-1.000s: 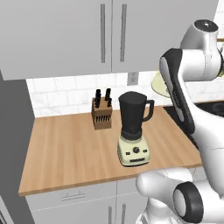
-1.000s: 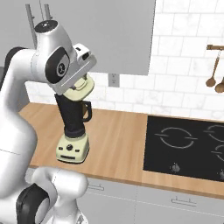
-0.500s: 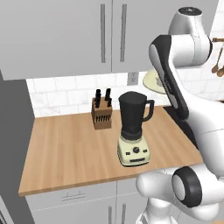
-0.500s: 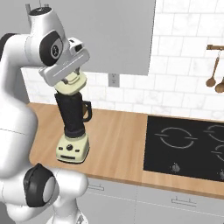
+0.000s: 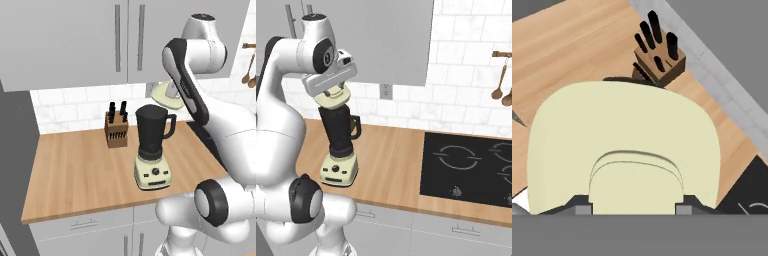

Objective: Close the lid blender by securely placing the lid on top.

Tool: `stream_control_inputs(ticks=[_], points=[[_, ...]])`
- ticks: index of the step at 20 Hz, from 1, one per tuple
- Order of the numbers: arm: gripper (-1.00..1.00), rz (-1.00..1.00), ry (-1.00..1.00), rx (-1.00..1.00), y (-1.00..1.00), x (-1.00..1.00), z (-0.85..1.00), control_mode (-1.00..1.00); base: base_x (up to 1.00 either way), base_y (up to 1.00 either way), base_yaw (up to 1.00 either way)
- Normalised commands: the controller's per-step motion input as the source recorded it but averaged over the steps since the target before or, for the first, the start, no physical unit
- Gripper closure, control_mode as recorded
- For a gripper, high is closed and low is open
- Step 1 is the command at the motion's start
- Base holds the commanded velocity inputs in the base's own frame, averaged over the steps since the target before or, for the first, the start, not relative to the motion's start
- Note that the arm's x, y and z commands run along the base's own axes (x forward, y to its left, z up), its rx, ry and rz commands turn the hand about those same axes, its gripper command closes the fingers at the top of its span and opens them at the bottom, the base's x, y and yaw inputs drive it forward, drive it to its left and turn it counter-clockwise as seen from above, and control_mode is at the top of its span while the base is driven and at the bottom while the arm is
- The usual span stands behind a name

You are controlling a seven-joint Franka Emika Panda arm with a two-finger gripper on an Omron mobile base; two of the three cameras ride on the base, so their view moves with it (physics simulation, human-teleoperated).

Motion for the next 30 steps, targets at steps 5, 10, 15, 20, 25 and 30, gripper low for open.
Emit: stream_control_inputs(ticks=[5,10,15,20,25,30], points=[[1.0,-0.02,0.15,0.0,0.31,0.06,-0.31,-1.0,0.0,0.0,0.0],[1.0,-0.02,0.05,0.0,0.2,0.16,-0.31,-1.0,0.0,0.0,0.0],[1.0,-0.01,0.0,0.0,0.01,0.23,-0.34,-1.0,0.0,0.0,0.0],[1.0,0.0,0.0,-0.02,0.0,0.24,-0.35,-1.0,0.0,0.0,0.0],[1.0,0.0,0.0,-0.02,0.0,0.22,-0.24,-1.0,0.0,0.0,0.0],[1.0,0.0,-0.01,-0.04,0.0,0.25,-0.03,-1.0,0.0,0.0,0.0]])
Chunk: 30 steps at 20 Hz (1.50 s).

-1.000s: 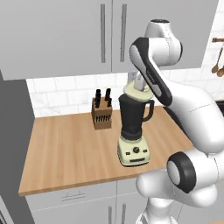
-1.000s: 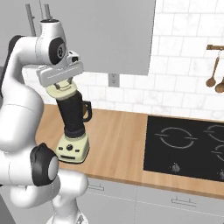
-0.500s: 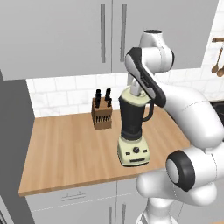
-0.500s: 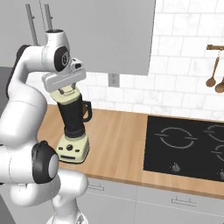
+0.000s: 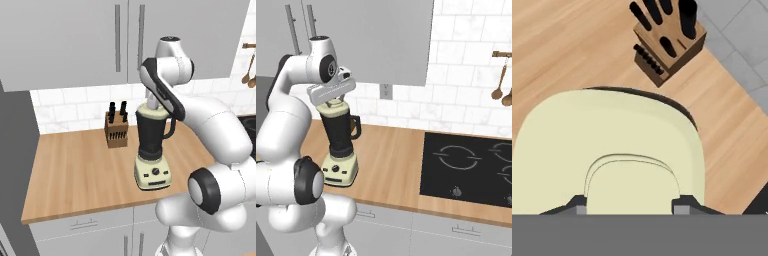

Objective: Close the lid blender by securely placing the lid on top.

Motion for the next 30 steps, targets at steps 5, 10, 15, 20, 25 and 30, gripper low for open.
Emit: stream_control_inputs(ticks=[5,10,15,20,25,30], points=[[1.0,0.0,-0.1,0.0,0.0,0.13,0.0,-1.0,0.0,0.0,0.0],[1.0,0.0,-0.08,0.0,0.08,0.12,0.0,-1.0,0.0,0.0,0.0],[1.0,0.0,-0.01,0.0,0.22,0.01,-0.1,-1.0,0.0,0.0,0.0],[1.0,0.0,0.05,0.0,0.15,0.0,-0.13,-1.0,0.0,0.0,0.0],[1.0,0.0,0.12,-0.06,0.0,0.0,-0.12,-1.0,0.0,0.0,0.0],[1.0,0.0,-0.01,-0.09,0.0,0.01,-0.02,-1.0,0.0,0.0,0.0]])
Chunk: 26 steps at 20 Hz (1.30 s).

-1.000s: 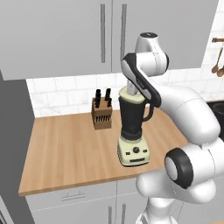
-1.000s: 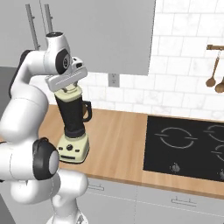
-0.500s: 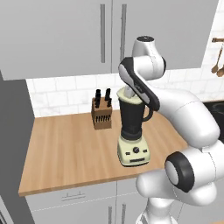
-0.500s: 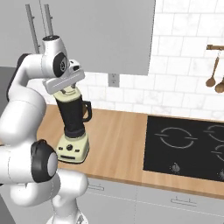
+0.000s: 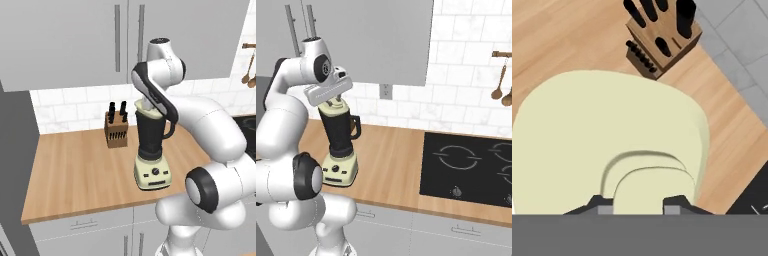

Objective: Close the lid blender by securely placing the lid on top.

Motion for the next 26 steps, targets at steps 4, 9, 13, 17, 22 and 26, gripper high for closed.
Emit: stream_control_inputs(ticks=[4,9,13,17,22,26], points=[[1.0,0.0,-0.01,-0.1,0.04,0.0,0.0,-1.0,0.0,0.0,0.0],[1.0,0.0,-0.06,-0.1,0.17,0.0,0.0,-1.0,0.0,0.0,0.0],[1.0,0.0,-0.09,-0.15,0.11,-0.05,0.0,-1.0,0.0,0.0,0.0],[1.0,0.0,0.0,-0.05,-0.09,0.0,0.0,-1.0,0.0,0.0,0.0],[1.0,0.0,-0.04,0.0,-0.1,0.0,0.0,-1.0,0.0,0.0,0.0],[1.0,0.0,0.0,-0.04,0.0,0.0,-0.02,-1.0,0.0,0.0,0.0]])
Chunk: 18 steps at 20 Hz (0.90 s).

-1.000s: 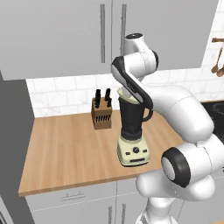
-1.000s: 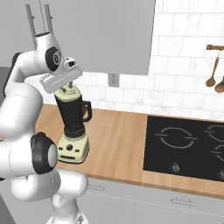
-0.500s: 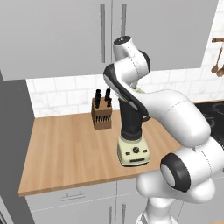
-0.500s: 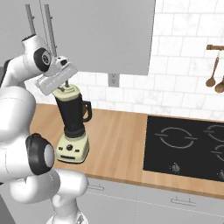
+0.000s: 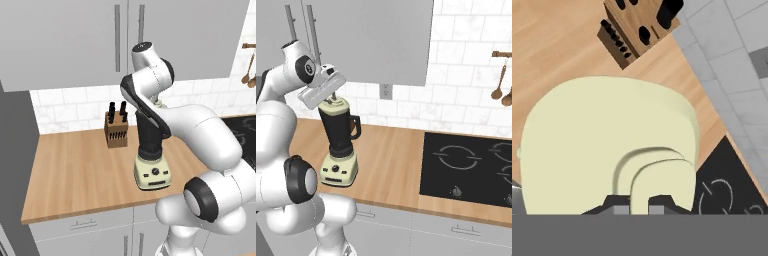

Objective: Close the lid blender by securely placing the lid on top.

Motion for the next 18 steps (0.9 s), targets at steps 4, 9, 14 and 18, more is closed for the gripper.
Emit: stream_control_inputs(ticks=[4,9,14,18], points=[[1.0,0.0,-0.04,-0.1,0.0,-0.11,-0.03,-1.0,0.0,0.0,0.0],[1.0,0.0,-0.1,-0.05,0.03,-0.07,0.0,-1.0,0.0,0.0,0.0],[1.0,0.0,-0.01,-0.09,0.0,0.0,-0.13,-1.0,0.0,0.0,0.0],[1.0,0.0,-0.05,-0.13,0.0,0.0,-0.17,-1.0,0.0,0.0,0.0]])
